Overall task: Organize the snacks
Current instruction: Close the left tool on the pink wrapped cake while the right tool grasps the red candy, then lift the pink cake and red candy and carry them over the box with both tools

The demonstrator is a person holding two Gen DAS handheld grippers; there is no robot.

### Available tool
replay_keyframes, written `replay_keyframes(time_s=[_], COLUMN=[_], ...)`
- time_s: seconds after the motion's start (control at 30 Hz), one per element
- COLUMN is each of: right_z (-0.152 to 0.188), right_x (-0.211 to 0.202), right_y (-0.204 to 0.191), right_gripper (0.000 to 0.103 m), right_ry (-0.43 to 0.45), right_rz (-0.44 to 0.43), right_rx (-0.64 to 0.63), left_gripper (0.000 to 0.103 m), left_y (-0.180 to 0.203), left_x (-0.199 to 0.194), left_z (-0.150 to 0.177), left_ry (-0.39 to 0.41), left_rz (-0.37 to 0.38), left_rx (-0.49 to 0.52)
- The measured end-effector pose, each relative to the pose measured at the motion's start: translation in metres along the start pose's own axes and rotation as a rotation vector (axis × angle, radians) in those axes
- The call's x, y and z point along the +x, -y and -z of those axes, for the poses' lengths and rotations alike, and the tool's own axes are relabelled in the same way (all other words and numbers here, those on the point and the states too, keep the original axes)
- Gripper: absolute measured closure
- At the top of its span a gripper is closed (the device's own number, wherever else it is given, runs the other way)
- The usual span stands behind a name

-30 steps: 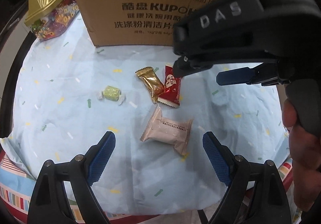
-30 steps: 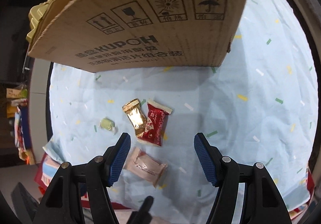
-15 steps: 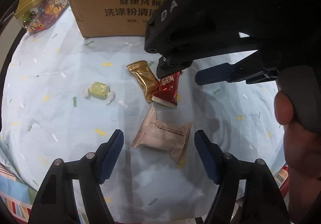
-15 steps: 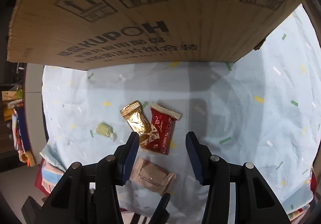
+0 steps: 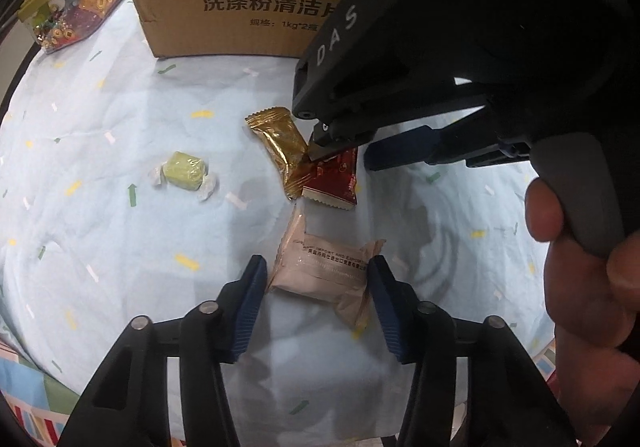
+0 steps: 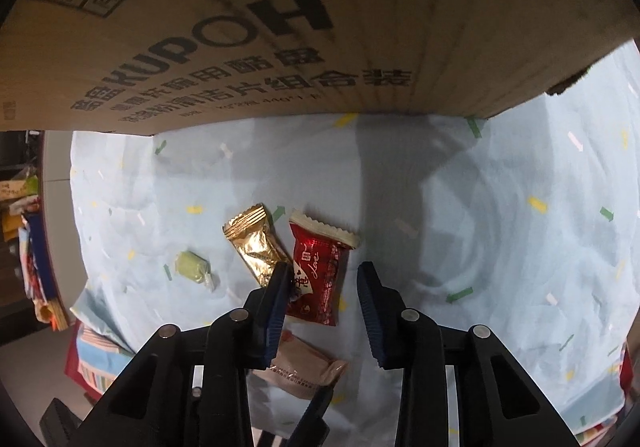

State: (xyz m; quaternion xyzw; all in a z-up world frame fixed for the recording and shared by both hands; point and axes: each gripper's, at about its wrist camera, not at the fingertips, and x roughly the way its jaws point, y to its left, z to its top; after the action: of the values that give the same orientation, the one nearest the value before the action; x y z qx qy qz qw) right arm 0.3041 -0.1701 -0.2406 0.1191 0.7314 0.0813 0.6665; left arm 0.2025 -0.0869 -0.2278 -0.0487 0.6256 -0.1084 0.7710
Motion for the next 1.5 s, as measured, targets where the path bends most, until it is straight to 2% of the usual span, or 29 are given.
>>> replay_keyframes(time_s=[0.03, 0.1, 0.3, 0.7, 1.1, 1.5], right_z=[-0.001, -0.001, 0.001, 0.020, 0.051, 0.075], right_x=[0.000, 0.000, -0.007, -0.038, -0.074, -0.115], right_y=[-0.001, -0.001, 0.002, -0.002, -0.012, -0.018], right_gripper=[0.070, 0.081, 0.081, 0.081, 0.081, 0.081], right_ry=[0.002, 0.004, 0.026, 0.099, 0.206, 0.326], right_rz=[0.009, 0.021, 0.028, 0.046, 0.040, 0.020], right_rx=[-0.005, -0.018, -0.022, -0.044, -0.070, -0.109], left_gripper=[0.054, 0.059, 0.064, 0.064, 0.064, 0.064], left_y=[0.001, -0.001, -0.006, -0.017, -0.026, -0.029], left_x=[0.000, 0.001, -0.002, -0.029, -0.078, -0.115], left_z=[-0.003, -0.006, -0.005, 0.006, 0.013, 0.004], left_ry=[0.000, 0.001, 0.010, 0.064, 0.157, 0.268], left_rz=[0.001, 0.007, 0.010, -0.002, -0.014, -0.046], left_rx=[0.002, 0.007, 0.008, 0.011, -0.004, -0.024])
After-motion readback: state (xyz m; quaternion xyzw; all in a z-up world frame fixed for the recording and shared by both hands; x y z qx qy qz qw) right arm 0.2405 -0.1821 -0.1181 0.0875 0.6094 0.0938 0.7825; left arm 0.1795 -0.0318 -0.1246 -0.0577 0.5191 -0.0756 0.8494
